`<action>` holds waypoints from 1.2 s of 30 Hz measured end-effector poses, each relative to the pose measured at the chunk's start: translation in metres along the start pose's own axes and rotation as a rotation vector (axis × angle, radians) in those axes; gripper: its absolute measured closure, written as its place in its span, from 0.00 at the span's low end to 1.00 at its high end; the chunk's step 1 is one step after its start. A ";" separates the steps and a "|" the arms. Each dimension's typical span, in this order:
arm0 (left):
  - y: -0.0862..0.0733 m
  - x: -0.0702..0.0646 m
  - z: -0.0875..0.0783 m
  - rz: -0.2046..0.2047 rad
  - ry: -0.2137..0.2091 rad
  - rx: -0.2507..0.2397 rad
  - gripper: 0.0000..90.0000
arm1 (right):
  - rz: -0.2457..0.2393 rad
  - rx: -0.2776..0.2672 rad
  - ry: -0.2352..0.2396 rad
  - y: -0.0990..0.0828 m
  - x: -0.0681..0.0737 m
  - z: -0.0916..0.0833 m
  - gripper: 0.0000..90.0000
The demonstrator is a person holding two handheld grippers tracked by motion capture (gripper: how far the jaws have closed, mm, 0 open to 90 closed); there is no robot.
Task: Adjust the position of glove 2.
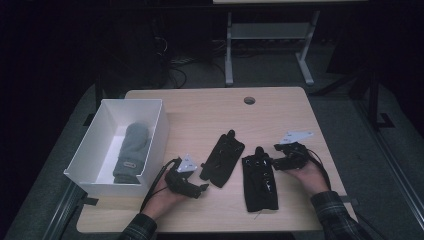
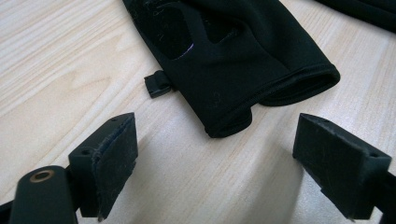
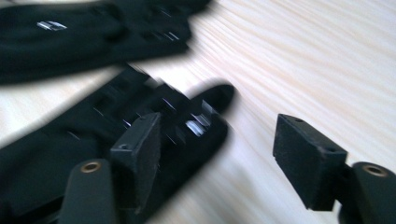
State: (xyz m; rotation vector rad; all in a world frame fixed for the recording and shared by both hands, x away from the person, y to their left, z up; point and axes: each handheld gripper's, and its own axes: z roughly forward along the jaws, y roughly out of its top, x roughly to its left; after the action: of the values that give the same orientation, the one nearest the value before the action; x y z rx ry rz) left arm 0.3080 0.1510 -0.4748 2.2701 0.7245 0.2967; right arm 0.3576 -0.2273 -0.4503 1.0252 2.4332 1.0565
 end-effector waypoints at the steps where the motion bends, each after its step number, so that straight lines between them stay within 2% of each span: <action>1: 0.000 0.000 0.000 -0.001 0.002 0.000 0.16 | 0.015 -0.002 -0.017 -0.006 -0.004 -0.002 0.32; 5: 0.001 0.000 -0.002 -0.007 0.008 0.006 0.20 | 0.066 0.012 -0.053 -0.023 -0.014 -0.005 0.27; 9: 0.005 -0.002 -0.010 -0.008 0.024 0.020 0.31 | 0.066 0.018 -0.094 -0.028 -0.020 -0.003 0.23; 10: 0.007 -0.002 -0.013 -0.025 0.015 0.006 0.37 | 0.066 0.015 -0.090 -0.029 -0.021 -0.002 0.22; 11: 0.009 -0.002 -0.017 -0.023 0.001 0.001 0.42 | 0.062 0.018 -0.089 -0.030 -0.022 -0.001 0.22; 14: 0.020 0.001 -0.022 -0.040 -0.022 -0.004 0.67 | 0.067 0.030 -0.095 -0.032 -0.022 0.002 0.21; 19: 0.039 0.009 -0.013 -0.019 -0.063 0.021 0.96 | 0.089 0.028 -0.081 -0.034 -0.024 0.005 0.21; 20: 0.042 0.011 -0.010 -0.014 -0.065 0.028 1.00 | 0.088 0.025 -0.076 -0.034 -0.024 0.005 0.20; 21: 0.046 0.013 -0.006 -0.013 -0.066 0.034 1.00 | 0.102 0.025 -0.071 -0.035 -0.024 0.006 0.20; 26: 0.063 0.021 0.009 0.003 -0.067 0.039 1.00 | 0.095 0.003 -0.067 -0.037 -0.025 0.007 0.19; 30: 0.074 0.030 0.022 -0.019 -0.071 0.036 1.00 | 0.095 -0.004 -0.067 -0.037 -0.025 0.007 0.19; 36: 0.070 0.034 0.043 -0.038 -0.075 0.088 1.00 | 0.095 0.000 -0.065 -0.037 -0.025 0.007 0.18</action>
State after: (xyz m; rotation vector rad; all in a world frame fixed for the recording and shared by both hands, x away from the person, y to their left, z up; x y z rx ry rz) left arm 0.3817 0.1054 -0.4565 2.3337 0.7538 0.1644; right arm 0.3603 -0.2586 -0.4824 1.1664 2.3540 1.0357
